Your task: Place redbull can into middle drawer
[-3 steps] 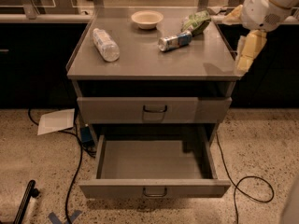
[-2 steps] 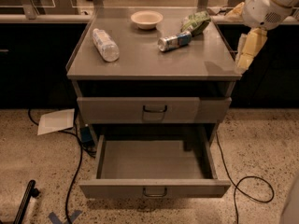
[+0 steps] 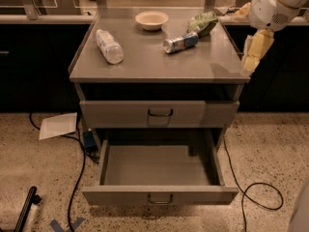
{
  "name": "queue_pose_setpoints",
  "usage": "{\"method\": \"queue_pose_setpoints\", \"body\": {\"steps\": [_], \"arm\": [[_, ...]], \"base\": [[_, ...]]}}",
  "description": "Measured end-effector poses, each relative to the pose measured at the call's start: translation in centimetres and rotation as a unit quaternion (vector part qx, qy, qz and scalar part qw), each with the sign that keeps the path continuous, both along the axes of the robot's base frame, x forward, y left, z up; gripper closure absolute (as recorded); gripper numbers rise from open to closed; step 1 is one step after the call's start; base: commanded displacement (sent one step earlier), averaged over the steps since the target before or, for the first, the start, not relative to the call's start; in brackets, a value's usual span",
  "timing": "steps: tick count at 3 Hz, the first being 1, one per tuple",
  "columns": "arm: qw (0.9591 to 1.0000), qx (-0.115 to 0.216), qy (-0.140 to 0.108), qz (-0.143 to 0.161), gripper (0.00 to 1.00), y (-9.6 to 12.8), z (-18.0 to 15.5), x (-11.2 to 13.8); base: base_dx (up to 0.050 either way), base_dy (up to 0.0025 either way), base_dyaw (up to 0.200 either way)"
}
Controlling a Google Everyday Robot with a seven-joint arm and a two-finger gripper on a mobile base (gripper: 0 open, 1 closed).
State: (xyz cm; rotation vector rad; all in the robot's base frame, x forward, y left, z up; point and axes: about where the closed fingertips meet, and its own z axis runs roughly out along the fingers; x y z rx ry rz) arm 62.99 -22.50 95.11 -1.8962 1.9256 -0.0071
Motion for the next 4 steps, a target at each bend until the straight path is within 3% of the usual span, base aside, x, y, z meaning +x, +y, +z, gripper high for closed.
{"method": "queue_pose_setpoints", "body": {"steps": [2, 3, 4], "arm": [[0.999, 0.012, -0.003, 0.042, 0.0, 1.8, -2.1, 5.5], [0.9977, 0.009, -0.02, 0.064, 0.0, 3.4, -2.5, 8.4], [0.9959, 0.012, -0.054, 0.072, 0.0, 4.9, -2.7, 11.4]], "base": [[0.0, 0.0, 0.0], [0.0, 0.0, 0.0], [0.0, 0.0, 0.0]]}}
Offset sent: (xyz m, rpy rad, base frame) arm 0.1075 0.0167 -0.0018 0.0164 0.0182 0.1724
